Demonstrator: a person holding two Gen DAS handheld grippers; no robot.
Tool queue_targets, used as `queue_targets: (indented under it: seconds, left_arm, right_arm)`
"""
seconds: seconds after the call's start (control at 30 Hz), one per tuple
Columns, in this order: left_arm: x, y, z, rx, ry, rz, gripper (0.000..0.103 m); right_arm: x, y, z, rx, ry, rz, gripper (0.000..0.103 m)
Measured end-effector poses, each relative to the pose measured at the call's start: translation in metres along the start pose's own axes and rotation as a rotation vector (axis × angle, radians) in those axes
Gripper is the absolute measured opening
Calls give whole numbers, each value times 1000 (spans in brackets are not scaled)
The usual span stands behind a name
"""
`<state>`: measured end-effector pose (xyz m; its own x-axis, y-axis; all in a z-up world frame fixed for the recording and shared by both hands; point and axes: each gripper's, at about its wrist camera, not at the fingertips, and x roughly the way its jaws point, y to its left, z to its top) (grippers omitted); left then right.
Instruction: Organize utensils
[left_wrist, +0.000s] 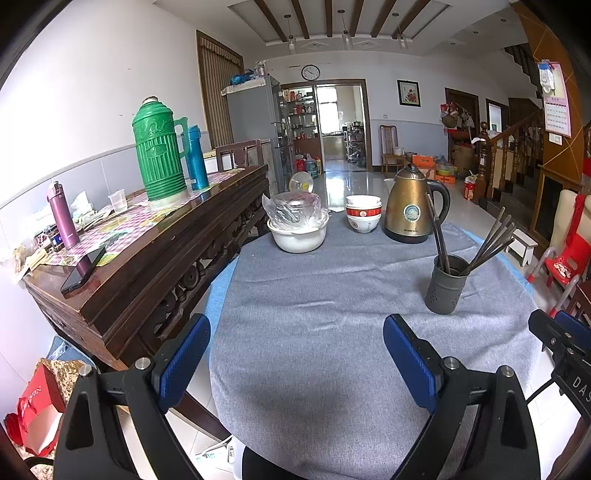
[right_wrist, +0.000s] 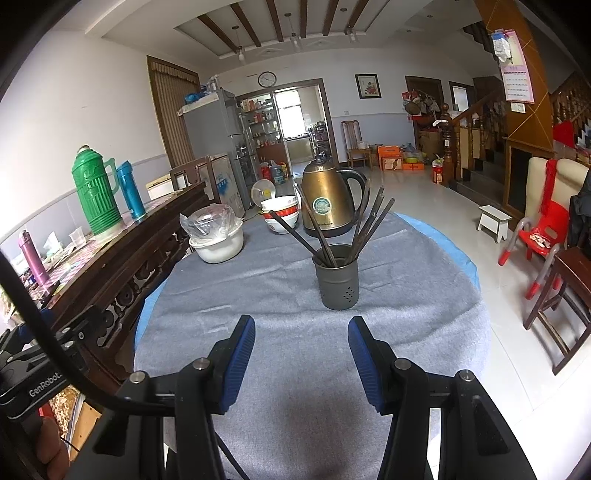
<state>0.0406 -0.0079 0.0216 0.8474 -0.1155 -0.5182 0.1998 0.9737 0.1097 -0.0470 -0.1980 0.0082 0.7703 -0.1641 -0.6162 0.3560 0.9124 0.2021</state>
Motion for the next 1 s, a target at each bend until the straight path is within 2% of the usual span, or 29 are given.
queue_targets:
  seconds: [0.4, 1.0]
  left_arm:
    - [2, -8, 7, 1, -15, -6, 95]
    - [26, -20, 11, 9, 13, -38, 95]
  right_arm:
    - [5, -2, 10, 4, -6, -9, 57]
    - [28, -14, 17, 26, 8, -42, 57]
